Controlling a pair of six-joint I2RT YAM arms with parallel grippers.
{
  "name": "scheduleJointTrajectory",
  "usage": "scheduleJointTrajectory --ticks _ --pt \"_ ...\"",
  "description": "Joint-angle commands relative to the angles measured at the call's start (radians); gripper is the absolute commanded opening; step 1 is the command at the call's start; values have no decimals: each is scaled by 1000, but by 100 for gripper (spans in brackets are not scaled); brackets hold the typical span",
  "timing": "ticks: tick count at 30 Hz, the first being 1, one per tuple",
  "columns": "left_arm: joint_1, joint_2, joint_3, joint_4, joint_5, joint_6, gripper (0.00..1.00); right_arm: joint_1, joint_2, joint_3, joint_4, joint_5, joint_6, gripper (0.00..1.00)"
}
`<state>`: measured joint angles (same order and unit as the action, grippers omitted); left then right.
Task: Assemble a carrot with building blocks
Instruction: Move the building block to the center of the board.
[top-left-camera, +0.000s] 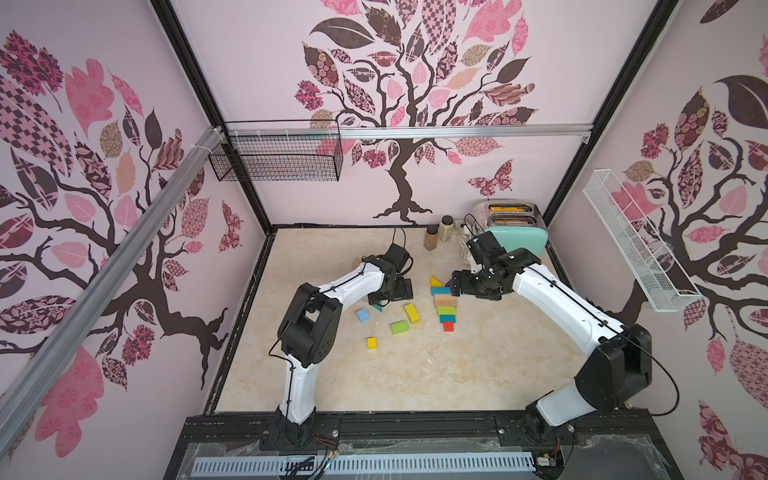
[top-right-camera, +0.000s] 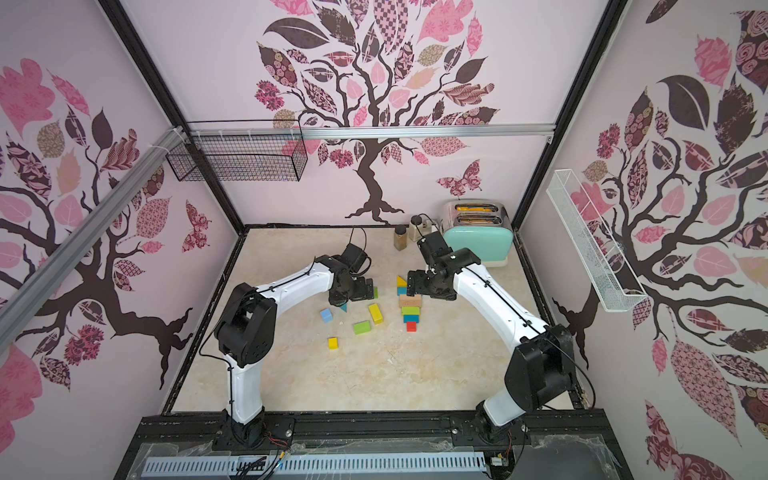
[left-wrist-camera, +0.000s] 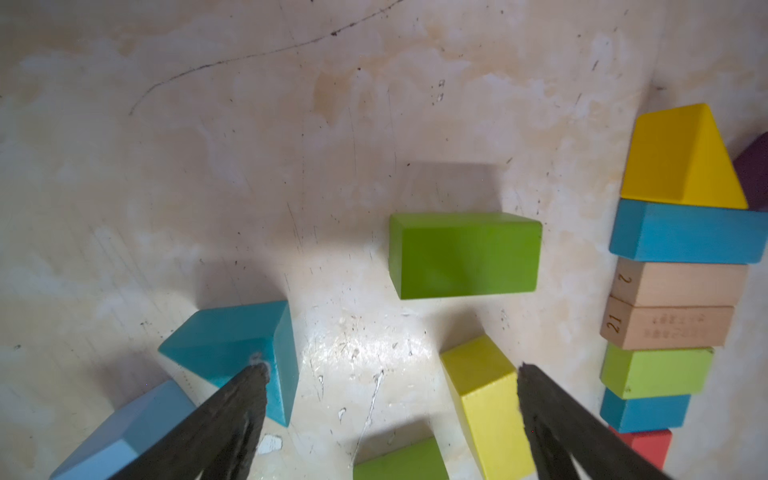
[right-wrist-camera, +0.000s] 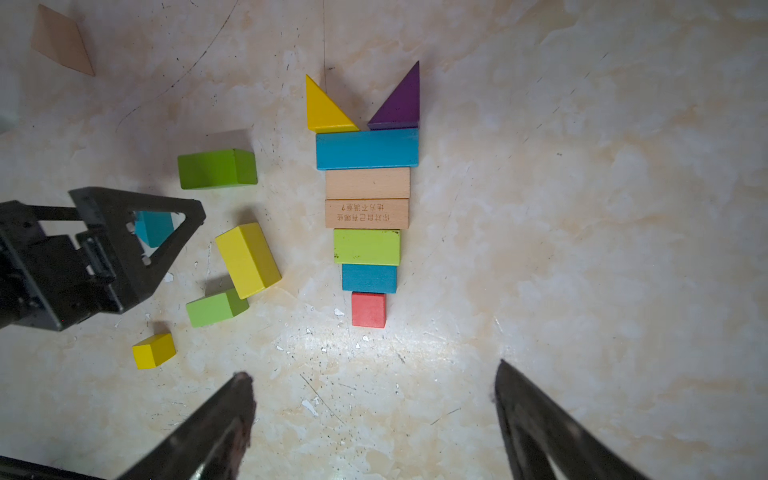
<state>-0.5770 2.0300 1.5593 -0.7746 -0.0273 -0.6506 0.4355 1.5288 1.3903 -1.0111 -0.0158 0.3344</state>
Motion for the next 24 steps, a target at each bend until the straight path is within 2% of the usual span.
scheduleJointTrajectory --ticks 1,12,18,24 --pt "-1 32 54 26 -20 -40 98 5 -24 -3 -9 -5 -12 93" --pt "-18 106 147 32 -22 -46 98 5 -38 -17 -9 -12 -18 93" --pt "-19 154 142 36 -23 -44 98 4 -49 -37 -4 -8 -11 93" --pt "-18 169 130 64 -44 -43 91 5 -64 -53 3 -12 -5 93"
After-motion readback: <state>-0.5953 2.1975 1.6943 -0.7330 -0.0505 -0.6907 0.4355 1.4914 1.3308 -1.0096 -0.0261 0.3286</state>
